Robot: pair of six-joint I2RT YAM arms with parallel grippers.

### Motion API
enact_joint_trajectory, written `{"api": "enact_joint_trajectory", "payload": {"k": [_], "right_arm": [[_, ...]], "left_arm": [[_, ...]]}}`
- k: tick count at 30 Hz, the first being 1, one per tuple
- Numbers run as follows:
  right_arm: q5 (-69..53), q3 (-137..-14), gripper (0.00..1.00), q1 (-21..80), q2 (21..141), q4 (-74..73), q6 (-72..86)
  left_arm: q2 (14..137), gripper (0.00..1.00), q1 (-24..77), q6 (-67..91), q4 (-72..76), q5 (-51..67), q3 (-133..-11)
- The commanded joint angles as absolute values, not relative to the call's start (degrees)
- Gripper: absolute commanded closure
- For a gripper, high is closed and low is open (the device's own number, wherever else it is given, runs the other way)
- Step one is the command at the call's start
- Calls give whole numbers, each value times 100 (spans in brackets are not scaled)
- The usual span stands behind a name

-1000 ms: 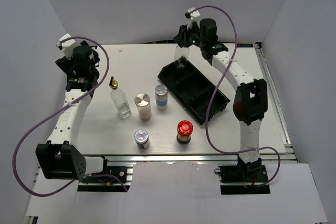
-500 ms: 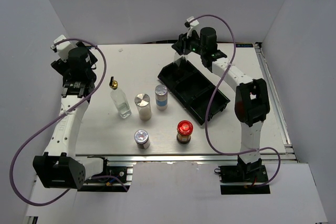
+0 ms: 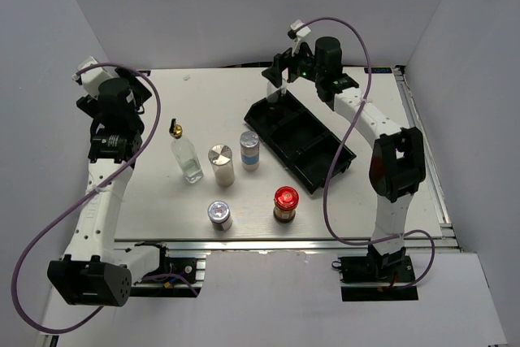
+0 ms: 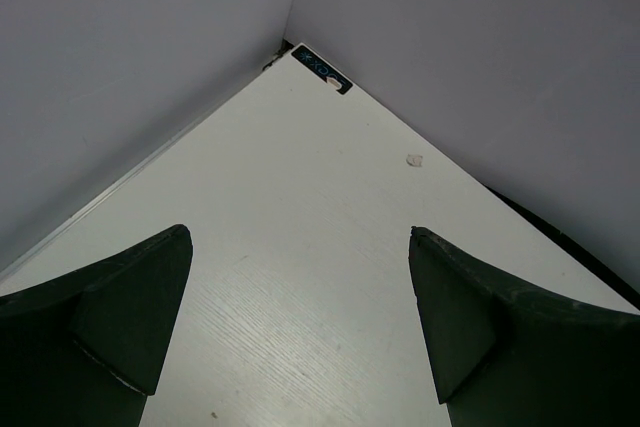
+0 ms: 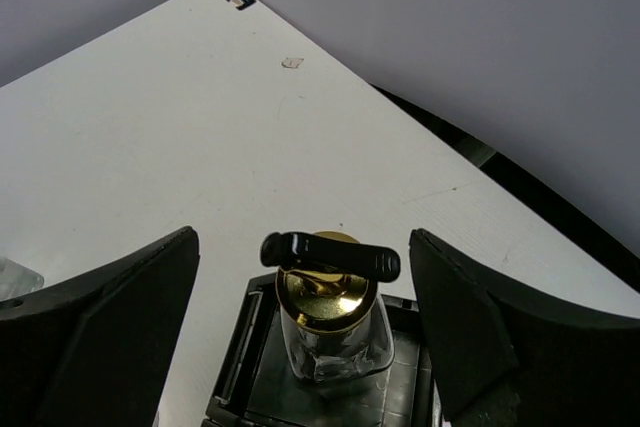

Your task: Organize the condiment bottles

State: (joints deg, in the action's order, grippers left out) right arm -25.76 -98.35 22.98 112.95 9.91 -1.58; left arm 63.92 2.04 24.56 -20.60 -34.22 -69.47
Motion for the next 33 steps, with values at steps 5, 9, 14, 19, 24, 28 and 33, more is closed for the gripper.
{"api": "enact_joint_trajectory", "payload": {"k": [5,9,14,19,24,28,33], "right_arm": [[-2453,-10108,11,2285,10583,800,-229],[-1751,-10142,11,2276,10293,625,-53],[-1450,-10117,11,2250,9932,264,-53],[-1204,-9756,11,2154,9485,255,-44],[-1178,-9379,11,1995,9132,255,-88],[-1186,-8896,11,1855,8816,386,-44],[-1186,-8631,11,1688,8614,448,254]], "left_arm": [[6039,2,185,2540,-2444,-2560,-7023],[6020,2,342,2147,-2224,-1838,-6943],[6310,2,1132,1565,-2451,-2301,-7206],[6461,2,1986,1345,-2672,-3023,-7137],[6363,2,2127,1581,-3013,-3647,-6917],[6363,2,2241,1705,-3094,-3543,-6593],[6538,2,2653,1722,-3075,-3444,-6372]]}}
